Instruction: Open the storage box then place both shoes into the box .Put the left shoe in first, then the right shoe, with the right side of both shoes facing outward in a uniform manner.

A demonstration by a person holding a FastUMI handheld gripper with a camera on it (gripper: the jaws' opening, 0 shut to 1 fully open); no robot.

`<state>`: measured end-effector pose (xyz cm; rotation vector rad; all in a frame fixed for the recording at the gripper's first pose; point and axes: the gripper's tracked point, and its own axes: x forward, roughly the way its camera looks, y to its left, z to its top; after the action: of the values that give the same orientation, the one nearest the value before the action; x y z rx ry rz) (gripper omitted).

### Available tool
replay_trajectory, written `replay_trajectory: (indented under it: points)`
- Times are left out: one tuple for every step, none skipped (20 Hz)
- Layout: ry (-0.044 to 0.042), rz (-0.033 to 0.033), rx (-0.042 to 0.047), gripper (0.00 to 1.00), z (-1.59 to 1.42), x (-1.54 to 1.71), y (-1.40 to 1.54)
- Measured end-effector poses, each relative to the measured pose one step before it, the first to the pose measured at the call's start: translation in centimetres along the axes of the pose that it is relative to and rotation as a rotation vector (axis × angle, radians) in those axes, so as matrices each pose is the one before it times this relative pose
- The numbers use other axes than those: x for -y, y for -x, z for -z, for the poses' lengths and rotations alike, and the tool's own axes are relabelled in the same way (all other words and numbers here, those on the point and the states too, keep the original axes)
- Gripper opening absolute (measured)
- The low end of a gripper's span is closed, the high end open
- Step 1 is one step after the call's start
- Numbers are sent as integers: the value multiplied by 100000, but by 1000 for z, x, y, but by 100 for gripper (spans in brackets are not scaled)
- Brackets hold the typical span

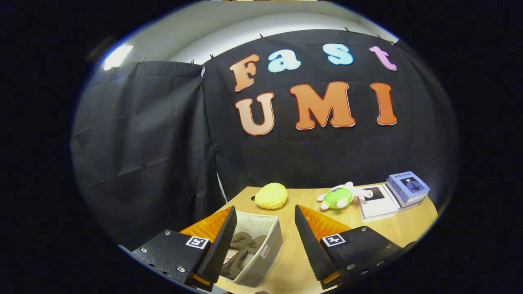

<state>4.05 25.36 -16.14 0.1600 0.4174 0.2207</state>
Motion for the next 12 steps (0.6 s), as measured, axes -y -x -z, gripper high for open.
replay_trajectory:
  points:
    - [1439,891,3862,86,-671,881,689]
    - [1339,1379,3354,87,-921,901,787]
    - [1470,1802,2861,87,-665,1156,753]
    - [1041,1452,2800,87,-751,1104,703]
    - [791,1216,3091,88,-541,989,502]
    - [113,803,3350,88,-841,1080,624]
    - [8,1158,3186,89,-767,1191,502]
    - [-25,1914,2472,89,-520,1335,515]
    - [308,2156,2350,91,-260,1585,550]
    - [-248,2260,2124,92,-248,1397,604]
    - [-651,1923,2504,93,-157,1030,517]
    - [-845,1382,2311,93,-254,948,586]
